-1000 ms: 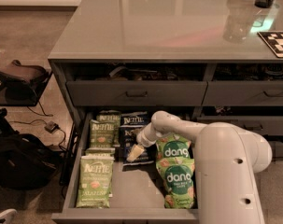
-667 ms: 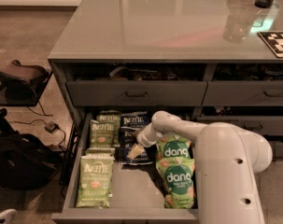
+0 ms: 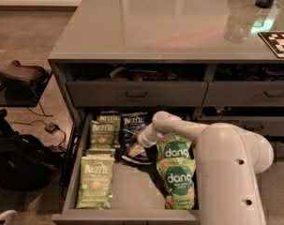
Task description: Pick blue chip bag from middle drawer and place on counter
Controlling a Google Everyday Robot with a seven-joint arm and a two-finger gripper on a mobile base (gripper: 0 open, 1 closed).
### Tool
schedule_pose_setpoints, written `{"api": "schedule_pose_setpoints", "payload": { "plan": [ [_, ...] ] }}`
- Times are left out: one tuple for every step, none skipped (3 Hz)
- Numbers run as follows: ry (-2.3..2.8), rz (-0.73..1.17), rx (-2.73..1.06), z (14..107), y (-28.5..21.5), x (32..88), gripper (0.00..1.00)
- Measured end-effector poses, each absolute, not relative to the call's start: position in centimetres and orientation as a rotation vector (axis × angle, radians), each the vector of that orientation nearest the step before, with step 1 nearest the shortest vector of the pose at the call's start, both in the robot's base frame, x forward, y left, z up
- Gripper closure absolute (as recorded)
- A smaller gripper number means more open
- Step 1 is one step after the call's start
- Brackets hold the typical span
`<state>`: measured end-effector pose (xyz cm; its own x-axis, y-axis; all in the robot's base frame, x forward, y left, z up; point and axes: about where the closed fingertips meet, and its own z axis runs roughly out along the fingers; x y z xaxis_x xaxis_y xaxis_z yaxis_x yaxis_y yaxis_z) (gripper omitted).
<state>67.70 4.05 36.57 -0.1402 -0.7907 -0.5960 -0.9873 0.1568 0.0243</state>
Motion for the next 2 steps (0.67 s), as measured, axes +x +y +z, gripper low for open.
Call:
{"api": "schedule_pose_setpoints", "payload": {
  "plan": [
    [1.991,0.584,-1.687,37.1,4.0,67.7,1.0],
    [1.843,0.506,-1.654,43.2,3.6,67.6,1.0]
  ]
}}
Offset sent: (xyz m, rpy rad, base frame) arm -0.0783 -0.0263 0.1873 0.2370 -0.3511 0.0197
